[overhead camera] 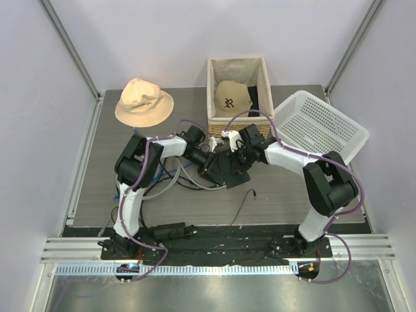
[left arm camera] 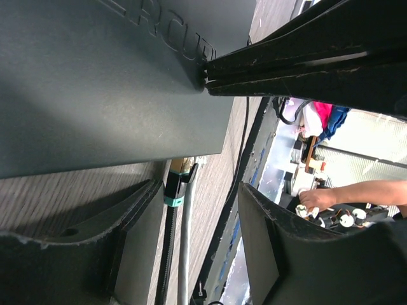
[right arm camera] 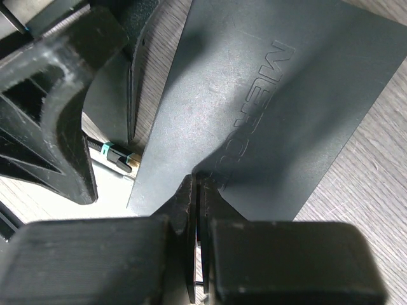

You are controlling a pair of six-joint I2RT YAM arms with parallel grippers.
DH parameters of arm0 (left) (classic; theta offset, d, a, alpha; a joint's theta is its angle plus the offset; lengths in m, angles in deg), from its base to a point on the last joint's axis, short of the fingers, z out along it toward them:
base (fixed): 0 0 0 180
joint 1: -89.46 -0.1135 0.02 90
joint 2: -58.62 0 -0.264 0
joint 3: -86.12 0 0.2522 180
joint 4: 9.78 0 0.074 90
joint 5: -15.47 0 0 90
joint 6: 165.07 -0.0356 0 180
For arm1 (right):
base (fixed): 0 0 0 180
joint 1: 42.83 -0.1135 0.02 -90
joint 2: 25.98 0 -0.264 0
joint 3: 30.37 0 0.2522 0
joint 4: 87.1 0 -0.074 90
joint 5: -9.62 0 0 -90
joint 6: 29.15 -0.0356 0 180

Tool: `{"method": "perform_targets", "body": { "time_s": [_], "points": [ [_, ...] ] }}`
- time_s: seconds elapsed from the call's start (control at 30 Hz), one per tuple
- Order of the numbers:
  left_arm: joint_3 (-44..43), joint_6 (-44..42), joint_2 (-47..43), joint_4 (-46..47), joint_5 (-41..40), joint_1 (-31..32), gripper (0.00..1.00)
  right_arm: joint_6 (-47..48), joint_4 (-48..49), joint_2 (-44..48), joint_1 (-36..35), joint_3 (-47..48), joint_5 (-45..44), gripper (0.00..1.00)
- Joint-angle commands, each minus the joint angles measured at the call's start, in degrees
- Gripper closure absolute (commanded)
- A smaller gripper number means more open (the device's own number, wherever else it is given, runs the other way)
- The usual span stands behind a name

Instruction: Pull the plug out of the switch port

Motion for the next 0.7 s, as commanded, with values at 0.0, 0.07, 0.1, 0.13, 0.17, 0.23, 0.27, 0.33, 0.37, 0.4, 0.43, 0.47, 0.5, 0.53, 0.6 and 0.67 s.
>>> {"method": "perform_targets", "body": {
  "time_s": [0.0,0.07,0.1,0.13,0.17,0.23,0.27,0.33,0.37,0.4,0.43,0.47,0.5,0.53,0.6,0.67],
  "points": [
    [0.37,-3.64,3.89,1.0,-7.9,1.18,0.44,-0.74,-3.29,-1.23,-0.25,-2.31,-0.06,0.99],
    [0.55,-4.17,3.99,1.43,-8.34,1.62,0.44,-0.83,-3.2,-0.97,-0.25,-2.4,-0.14,0.99],
    [0.72,-4.26,4.07,1.61,-8.6,1.71,0.44,-0.83,-3.29,-0.79,-0.17,-2.66,-0.15,0.99],
    [0.81,-4.26,4.25,1.96,-8.69,1.88,0.45,-0.83,-3.29,-0.79,-0.25,-2.66,-0.06,0.99],
    [0.64,-4.26,4.42,1.96,-8.78,2.06,0.45,-0.83,-3.2,-0.62,-0.25,-2.75,-0.15,0.99],
    [0.72,-4.26,4.77,2.14,-9.57,2.15,0.47,-1.0,-3.03,-0.44,-0.26,-3.1,-0.15,0.99],
    [0.64,-4.08,4.86,2.14,-10.01,2.15,0.49,-1.09,-2.94,-0.44,-0.25,-3.19,-0.15,0.99],
    [0.72,-3.56,5.39,2.58,-12.28,2.15,0.51,-1.27,-2.85,-0.18,-0.25,-3.54,-0.06,0.99],
    [0.72,-2.69,5.57,2.67,-13.17,2.15,0.54,-1.36,-2.85,-0.18,-0.25,-3.63,-0.06,0.99],
    [0.72,-2.15,5.65,2.84,-14.22,2.15,0.55,-1.36,-2.68,0.0,-0.25,-3.89,-0.15,0.99],
    [0.81,-1.71,5.92,3.1,-15.1,2.15,0.56,-1.44,-2.67,0.0,-0.25,-3.98,-0.15,0.99],
    [0.73,-1.19,6.35,3.11,-16.5,2.15,0.58,-1.53,-2.67,0.17,-0.25,-4.07,-0.15,0.99],
    [0.64,-0.66,6.62,3.19,-16.78,2.24,0.58,-1.62,-2.5,0.26,-0.25,-4.24,-0.15,0.99],
    [0.29,-0.05,6.97,3.19,-17.3,2.15,0.58,-1.62,-2.58,0.35,-0.25,-4.33,-0.23,0.99],
    [-0.15,0.92,7.76,2.85,-19.41,2.15,0.56,-1.71,-2.59,0.53,-0.25,-4.33,-0.5,0.99],
    [-0.42,1.36,8.29,2.58,-19.77,2.15,0.57,-1.8,-3.02,0.62,-0.25,-3.98,-0.94,0.99]
  ]
}}
